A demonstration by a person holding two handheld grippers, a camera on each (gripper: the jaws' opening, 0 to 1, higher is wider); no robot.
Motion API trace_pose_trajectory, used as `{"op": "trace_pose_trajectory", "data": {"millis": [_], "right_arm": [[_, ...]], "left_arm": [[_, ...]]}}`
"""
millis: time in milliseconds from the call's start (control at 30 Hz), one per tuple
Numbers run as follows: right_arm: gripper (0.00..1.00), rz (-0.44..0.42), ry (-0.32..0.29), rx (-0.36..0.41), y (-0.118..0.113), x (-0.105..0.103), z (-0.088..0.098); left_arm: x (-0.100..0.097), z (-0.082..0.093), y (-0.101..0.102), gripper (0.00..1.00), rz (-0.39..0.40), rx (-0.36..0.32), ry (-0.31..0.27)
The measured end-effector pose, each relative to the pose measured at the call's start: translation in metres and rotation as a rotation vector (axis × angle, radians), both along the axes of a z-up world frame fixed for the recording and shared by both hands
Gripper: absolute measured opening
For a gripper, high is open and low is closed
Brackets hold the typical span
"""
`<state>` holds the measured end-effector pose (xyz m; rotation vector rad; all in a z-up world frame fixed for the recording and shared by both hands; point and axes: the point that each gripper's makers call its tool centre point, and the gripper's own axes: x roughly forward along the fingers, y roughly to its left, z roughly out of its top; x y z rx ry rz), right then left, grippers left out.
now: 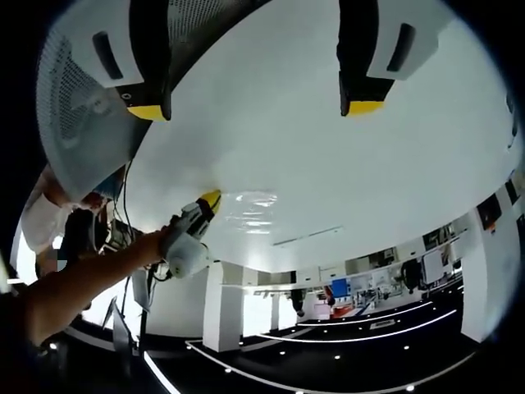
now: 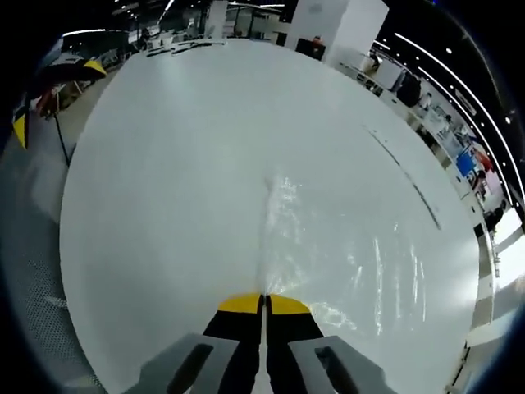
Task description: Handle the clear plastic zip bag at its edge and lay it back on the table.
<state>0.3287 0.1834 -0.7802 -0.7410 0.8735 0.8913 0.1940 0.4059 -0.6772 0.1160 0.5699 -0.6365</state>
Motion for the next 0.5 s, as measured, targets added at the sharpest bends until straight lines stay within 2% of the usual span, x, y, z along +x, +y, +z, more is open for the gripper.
{"op": "trace_pose_trajectory", "data": {"millis": [100,267,500], "right_arm": [[0.0,0.047,-0.016,-0.011,0.0,-0.003,0.006],[0.0,0.048,-0.019,-0.004,-0.002,-0.003,0.012],[0.0,0.113,-0.046,-0.023,0.0,-0.004,0.023]], "left_arm": [[0.001,0.0,0.0,0.83,-0.002,-0.001,-0.001],[0.001,-0.002,0.0,0.82,-0.008,0.003,0.003],[0.001,0.0,-0.004,0.82,-0.018,0.006,-0.002]]}}
